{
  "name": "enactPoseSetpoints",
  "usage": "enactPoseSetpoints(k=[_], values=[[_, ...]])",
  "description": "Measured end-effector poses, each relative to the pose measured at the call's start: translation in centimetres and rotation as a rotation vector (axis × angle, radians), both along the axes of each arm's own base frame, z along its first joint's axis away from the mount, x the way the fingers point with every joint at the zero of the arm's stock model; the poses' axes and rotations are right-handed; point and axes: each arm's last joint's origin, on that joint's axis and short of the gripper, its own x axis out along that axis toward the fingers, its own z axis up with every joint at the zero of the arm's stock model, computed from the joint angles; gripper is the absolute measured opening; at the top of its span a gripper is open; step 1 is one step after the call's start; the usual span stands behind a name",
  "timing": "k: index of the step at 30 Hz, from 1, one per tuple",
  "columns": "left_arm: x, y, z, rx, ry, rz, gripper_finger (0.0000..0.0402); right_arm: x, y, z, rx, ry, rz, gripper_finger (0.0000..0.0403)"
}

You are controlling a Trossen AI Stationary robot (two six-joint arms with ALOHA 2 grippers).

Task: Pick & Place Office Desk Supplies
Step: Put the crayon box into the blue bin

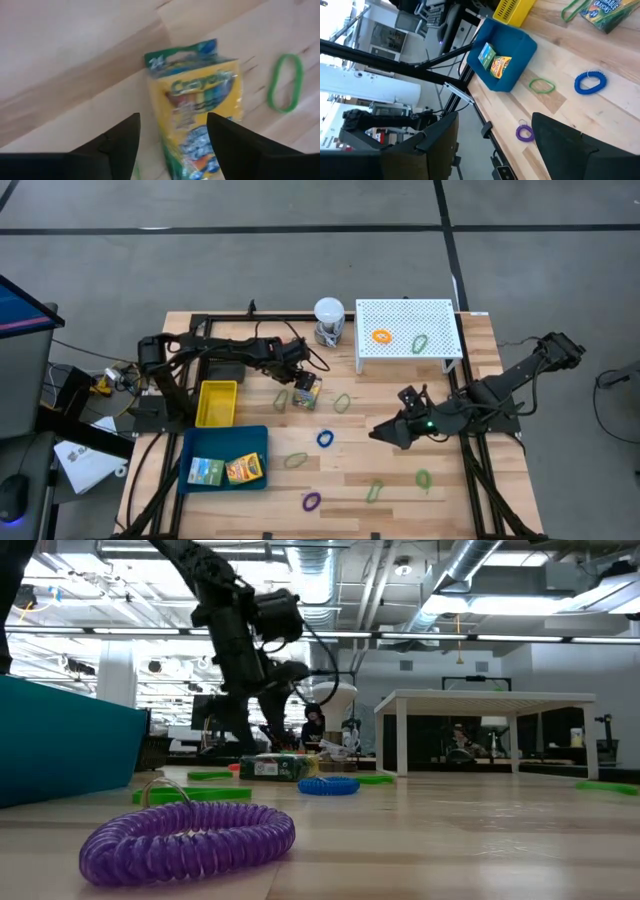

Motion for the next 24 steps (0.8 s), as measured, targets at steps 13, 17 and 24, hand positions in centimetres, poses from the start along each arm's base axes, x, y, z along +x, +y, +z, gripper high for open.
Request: enactPoseSetpoints(k=[13,17,24], values=[[-1.2,0.4,-2.7,-0.109,-0.122,-0.025,0.0217,0.0,0.0,0.0,0.032,-0.005,-0.043,0.0249],[-1.4,0.4,-3.2,-0.125,-0.145,-0.032,0.0195,0.0,0.0,0.1,0.039,-0.015,-0.043,0.0249],[-1.1,0.6,-3.0,-0.118,-0.203,-0.042,0.0104,0.1,0.0,0.2,0.052,-0.025,-0.047,0.0249]])
